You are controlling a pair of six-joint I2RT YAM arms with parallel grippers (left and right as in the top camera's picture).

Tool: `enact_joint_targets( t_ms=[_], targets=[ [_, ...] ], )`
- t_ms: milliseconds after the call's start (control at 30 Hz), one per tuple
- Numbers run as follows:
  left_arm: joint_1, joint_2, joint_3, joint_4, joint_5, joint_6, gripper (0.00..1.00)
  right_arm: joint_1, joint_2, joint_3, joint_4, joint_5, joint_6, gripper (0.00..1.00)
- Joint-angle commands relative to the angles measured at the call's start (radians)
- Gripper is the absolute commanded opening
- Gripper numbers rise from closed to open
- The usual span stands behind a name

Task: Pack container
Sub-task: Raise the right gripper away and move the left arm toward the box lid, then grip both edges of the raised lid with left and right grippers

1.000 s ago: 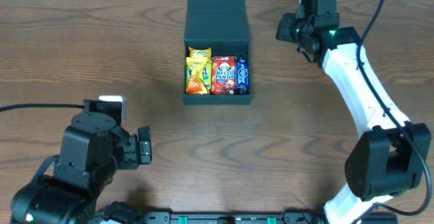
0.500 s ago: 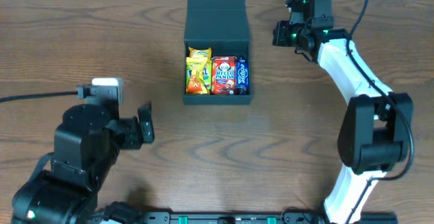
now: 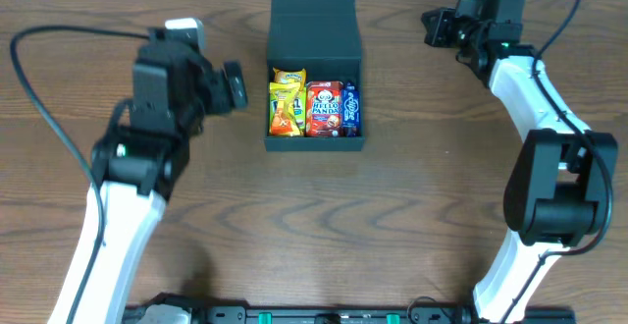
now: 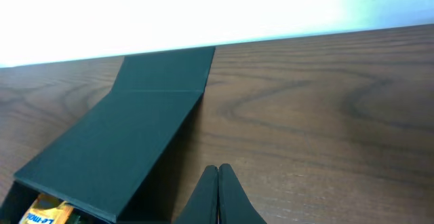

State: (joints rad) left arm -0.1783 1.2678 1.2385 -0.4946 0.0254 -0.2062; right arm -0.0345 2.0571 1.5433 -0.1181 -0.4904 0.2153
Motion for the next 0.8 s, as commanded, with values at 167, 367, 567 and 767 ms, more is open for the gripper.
enact_joint_targets(
  t_ms=[167,367,567,767],
  targets=[
    [0.214,0.254,0.011,0.238,0.459,-0.068,0.95,-0.005,0.004,-0.001,-0.063,-0.130,-0.014,0.01],
    [0.293,0.430,0.053,0.424,0.636,-0.147,0.97,0.011,0.004,-0.001,-0.100,-0.180,-0.009,0.01],
    [0.316,0.629,0.238,0.419,0.749,-0.171,1.00,0.052,0.004,-0.001,-0.098,-0.179,0.016,0.01],
    [0.314,0.842,0.478,0.393,0.854,-0.233,0.91,0.092,0.013,-0.001,-0.087,-0.100,0.082,0.01]
  ],
)
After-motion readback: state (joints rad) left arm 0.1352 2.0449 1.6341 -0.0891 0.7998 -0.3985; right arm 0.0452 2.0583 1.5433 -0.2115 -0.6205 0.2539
